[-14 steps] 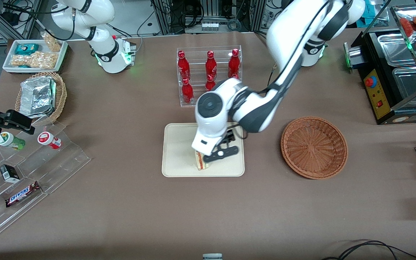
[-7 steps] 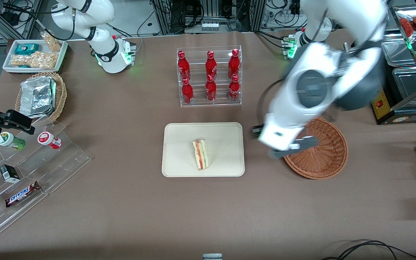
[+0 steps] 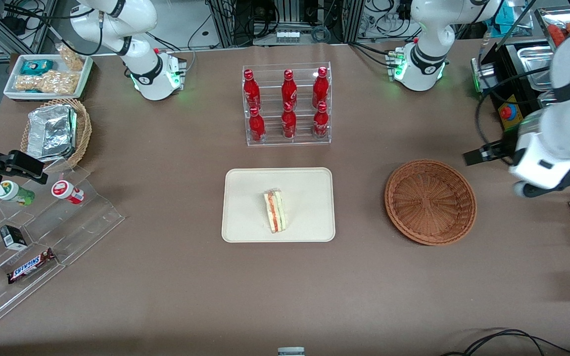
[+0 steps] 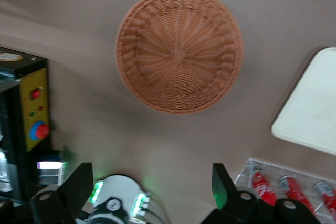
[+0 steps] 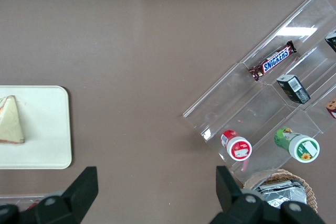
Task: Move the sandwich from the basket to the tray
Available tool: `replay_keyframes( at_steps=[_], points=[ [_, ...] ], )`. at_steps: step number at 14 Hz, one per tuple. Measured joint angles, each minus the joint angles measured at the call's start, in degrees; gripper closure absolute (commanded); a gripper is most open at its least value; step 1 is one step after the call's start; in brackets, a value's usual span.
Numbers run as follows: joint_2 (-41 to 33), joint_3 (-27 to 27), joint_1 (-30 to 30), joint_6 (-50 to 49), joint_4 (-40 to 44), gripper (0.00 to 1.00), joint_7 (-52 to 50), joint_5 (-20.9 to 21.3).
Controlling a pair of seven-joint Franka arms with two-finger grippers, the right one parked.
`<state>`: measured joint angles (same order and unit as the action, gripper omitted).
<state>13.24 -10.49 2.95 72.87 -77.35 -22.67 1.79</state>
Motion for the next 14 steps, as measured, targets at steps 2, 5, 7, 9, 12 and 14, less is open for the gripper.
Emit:
replay_keyframes(
  at_steps=[2, 5, 7, 9, 12, 14],
  points=[
    [-1.13, -0.01, 2.56, -1.16, -0.29, 0.00, 5.85, 0.28],
    [-4.82, -0.13, 6.02, -1.44, -2.44, 0.00, 8.77, 0.21],
    [-8.00, -0.27, 6.52, 0.52, -4.22, 0.00, 9.08, 0.16],
    [-10.27, -0.85, 6.44, 1.98, -5.53, 0.00, 9.08, 0.16],
    [-13.33, -1.16, 6.42, 3.73, -7.92, 0.00, 9.07, -0.16],
    [-13.57, -1.18, 6.42, 3.58, -8.05, 0.00, 9.07, -0.22]
  ],
)
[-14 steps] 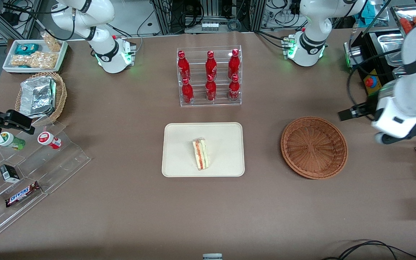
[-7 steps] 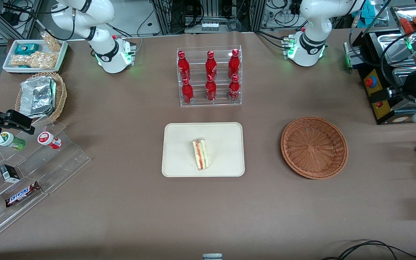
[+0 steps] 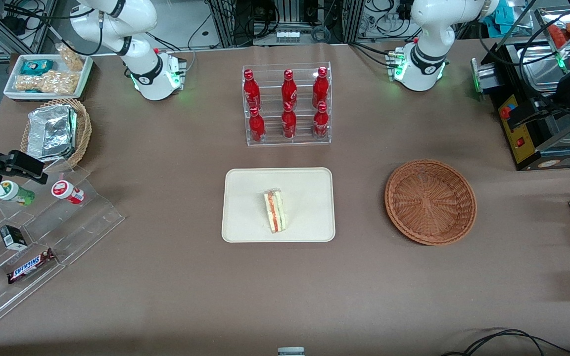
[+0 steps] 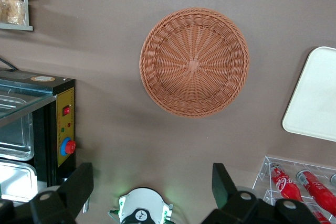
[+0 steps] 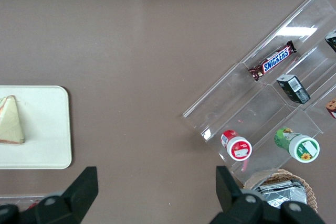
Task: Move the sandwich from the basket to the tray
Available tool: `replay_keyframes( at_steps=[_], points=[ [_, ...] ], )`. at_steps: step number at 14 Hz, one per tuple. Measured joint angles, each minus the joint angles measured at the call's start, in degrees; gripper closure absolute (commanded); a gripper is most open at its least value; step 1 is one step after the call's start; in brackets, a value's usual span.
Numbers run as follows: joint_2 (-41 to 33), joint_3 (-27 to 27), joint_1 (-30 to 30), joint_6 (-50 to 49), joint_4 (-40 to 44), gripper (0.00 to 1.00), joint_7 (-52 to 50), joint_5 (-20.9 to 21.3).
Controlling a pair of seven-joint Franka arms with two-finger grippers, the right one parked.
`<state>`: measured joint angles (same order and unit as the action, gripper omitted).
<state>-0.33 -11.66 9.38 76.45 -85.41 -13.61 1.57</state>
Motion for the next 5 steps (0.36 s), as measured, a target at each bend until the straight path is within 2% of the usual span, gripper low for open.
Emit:
replay_keyframes(
  at_steps=[5],
  points=[
    [0.19, 0.02, 0.02, 2.15, -0.33, 0.00, 0.00, -0.03]
  ],
)
